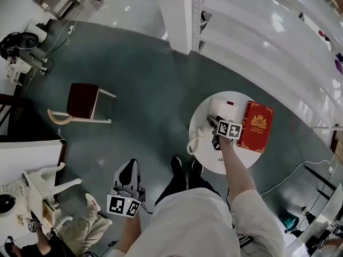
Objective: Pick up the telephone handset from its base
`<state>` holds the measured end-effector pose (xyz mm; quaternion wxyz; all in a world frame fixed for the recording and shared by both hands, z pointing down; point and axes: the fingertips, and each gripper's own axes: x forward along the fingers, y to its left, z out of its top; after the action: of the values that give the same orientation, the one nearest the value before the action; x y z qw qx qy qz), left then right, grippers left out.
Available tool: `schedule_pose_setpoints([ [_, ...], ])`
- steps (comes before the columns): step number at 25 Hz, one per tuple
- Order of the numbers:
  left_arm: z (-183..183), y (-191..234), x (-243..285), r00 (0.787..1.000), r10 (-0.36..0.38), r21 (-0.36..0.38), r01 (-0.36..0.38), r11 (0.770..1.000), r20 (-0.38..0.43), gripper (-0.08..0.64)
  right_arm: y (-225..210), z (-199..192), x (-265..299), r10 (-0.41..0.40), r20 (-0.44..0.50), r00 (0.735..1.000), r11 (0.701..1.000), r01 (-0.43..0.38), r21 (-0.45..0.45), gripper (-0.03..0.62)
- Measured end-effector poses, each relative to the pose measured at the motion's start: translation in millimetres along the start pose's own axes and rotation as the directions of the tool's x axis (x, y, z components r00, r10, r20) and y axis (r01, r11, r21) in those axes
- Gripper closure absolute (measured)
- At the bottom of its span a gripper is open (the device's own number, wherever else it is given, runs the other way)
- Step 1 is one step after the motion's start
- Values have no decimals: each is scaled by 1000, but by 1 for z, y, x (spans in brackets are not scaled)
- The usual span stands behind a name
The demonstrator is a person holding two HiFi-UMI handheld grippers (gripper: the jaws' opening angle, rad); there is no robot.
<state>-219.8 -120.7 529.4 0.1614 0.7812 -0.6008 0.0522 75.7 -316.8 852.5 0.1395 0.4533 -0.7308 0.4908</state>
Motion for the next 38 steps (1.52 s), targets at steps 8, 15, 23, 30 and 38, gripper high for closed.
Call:
schedule_pose_setpoints([
  [8, -6, 4, -4, 1000, 11, -3, -11, 1000, -16, 537, -2, 2, 7, 4, 17, 1000, 1000, -4, 27, 400],
  [15, -9, 1, -5, 1000, 4, 26, -3, 1000, -27, 537, -2, 0, 9, 13, -20, 1000, 998, -12, 56, 408],
  [23, -10, 1, -7, 1000, 6, 15, -5, 1000, -27, 537, -2, 1, 9, -9, -12, 1000, 996, 10, 86, 416],
  [30, -9, 3, -11, 1000, 16, 7, -16, 1000, -18, 537, -2, 0, 8, -29, -14, 999, 996, 30, 90, 420],
  [38, -8, 2, -13, 1000, 16, 1, -16, 1000, -9, 537, -1, -1, 3, -21, 3, 1000, 996, 21, 83, 423],
])
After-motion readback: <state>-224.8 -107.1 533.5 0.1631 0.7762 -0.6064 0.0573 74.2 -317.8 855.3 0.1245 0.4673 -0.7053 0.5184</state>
